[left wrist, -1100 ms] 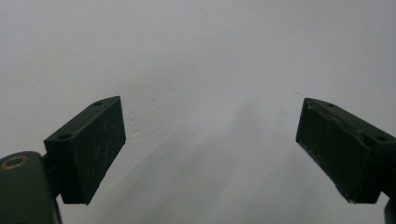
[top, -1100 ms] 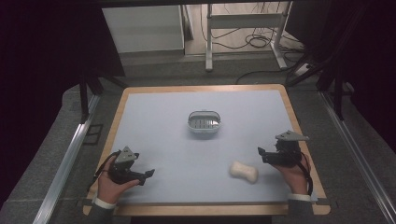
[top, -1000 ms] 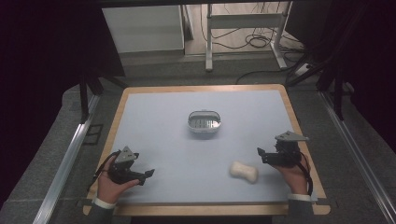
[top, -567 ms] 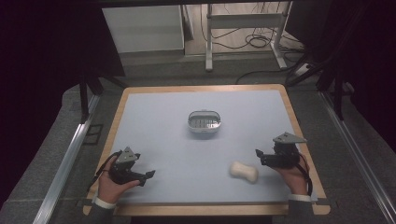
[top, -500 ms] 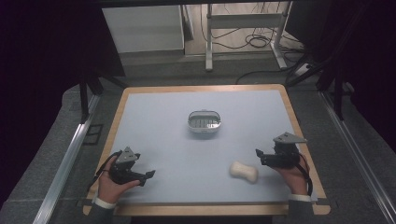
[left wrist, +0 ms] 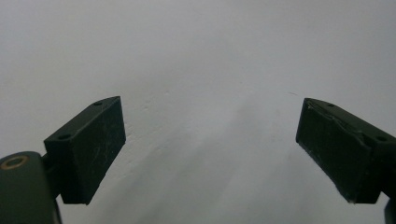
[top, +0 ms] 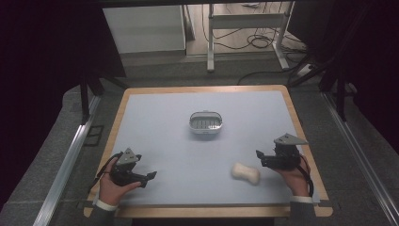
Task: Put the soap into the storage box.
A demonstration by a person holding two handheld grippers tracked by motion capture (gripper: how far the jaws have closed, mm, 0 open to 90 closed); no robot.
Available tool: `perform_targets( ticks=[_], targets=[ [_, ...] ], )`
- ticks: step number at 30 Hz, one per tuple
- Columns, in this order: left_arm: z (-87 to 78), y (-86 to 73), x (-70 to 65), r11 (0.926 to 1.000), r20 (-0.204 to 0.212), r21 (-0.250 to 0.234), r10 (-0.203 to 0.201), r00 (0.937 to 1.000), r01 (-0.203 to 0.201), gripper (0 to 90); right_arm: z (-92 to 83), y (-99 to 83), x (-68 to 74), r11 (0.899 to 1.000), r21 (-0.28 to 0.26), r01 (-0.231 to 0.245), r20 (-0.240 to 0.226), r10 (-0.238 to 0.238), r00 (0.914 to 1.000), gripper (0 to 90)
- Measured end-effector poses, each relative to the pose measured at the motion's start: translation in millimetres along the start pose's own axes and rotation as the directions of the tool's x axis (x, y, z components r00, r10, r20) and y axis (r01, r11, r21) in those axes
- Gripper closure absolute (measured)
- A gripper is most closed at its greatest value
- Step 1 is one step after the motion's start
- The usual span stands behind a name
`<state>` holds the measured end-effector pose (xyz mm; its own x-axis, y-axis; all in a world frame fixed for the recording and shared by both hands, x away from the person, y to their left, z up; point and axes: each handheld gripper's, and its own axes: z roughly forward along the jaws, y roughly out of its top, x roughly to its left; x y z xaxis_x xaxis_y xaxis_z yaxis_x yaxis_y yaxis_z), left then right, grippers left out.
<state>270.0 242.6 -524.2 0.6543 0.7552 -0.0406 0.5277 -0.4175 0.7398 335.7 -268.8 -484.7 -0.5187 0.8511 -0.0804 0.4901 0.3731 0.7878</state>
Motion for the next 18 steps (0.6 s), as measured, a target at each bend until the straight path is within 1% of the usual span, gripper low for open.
perform_targets(
  ticks=[2, 5, 7, 10, 12, 14, 15, 18],
  targets=[
    [-1.4, 0.1, -0.6, 0.9999, 0.006, -0.010, -0.008, 1.0000, 0.008, 8.8, 1.5, 2.3, 0.0, 1.000, 0.015, 0.004, -0.020, -0.003, 0.9998, 14.8],
    [-2.5, 0.2, -0.1, 0.9999, 0.004, -0.012, -0.008, 1.0000, 0.008, 8.9, 1.9, 5.7, -0.8, 0.999, 0.043, 0.016, -0.020, -0.015, 0.9997, 14.9],
    [-2.5, 0.0, 0.0, 0.9999, 0.003, -0.010, -0.006, 1.0000, 0.006, 8.8, -0.9, 8.2, -1.4, 0.999, 0.047, 0.017, -0.022, -0.016, 0.9996, 15.3],
    [-2.5, 0.2, -0.2, 0.9999, 0.008, -0.012, -0.007, 0.9999, 0.007, 8.9, -5.6, 10.7, -2.4, 0.999, 0.040, 0.008, -0.030, -0.007, 0.9995, 15.4],
    [-1.6, 0.1, -0.6, 0.9999, 0.011, -0.007, -0.008, 0.9999, 0.008, 8.8, -7.4, 11.4, -3.2, 0.999, 0.043, -0.012, -0.036, 0.013, 0.9992, 14.9],
    [-1.2, 0.1, -0.4, 1.0000, 0.010, 0.000, -0.007, 0.9999, 0.007, 8.8, -7.8, 11.8, -3.9, 0.999, 0.042, -0.026, -0.048, 0.028, 0.9985, 12.7],
    [-1.1, 0.0, -0.4, 1.0000, 0.009, 0.004, -0.006, 0.9999, 0.006, 8.8, -7.6, 12.5, -4.0, 0.998, 0.050, -0.030, -0.047, 0.033, 0.9983, 11.9],
    [-0.9, 0.0, -0.2, 0.9999, 0.008, 0.010, -0.004, 1.0000, 0.003, 8.7, -7.4, 15.5, -3.2, 0.998, 0.065, -0.024, -0.049, 0.027, 0.9984, 10.9]
  ],
)
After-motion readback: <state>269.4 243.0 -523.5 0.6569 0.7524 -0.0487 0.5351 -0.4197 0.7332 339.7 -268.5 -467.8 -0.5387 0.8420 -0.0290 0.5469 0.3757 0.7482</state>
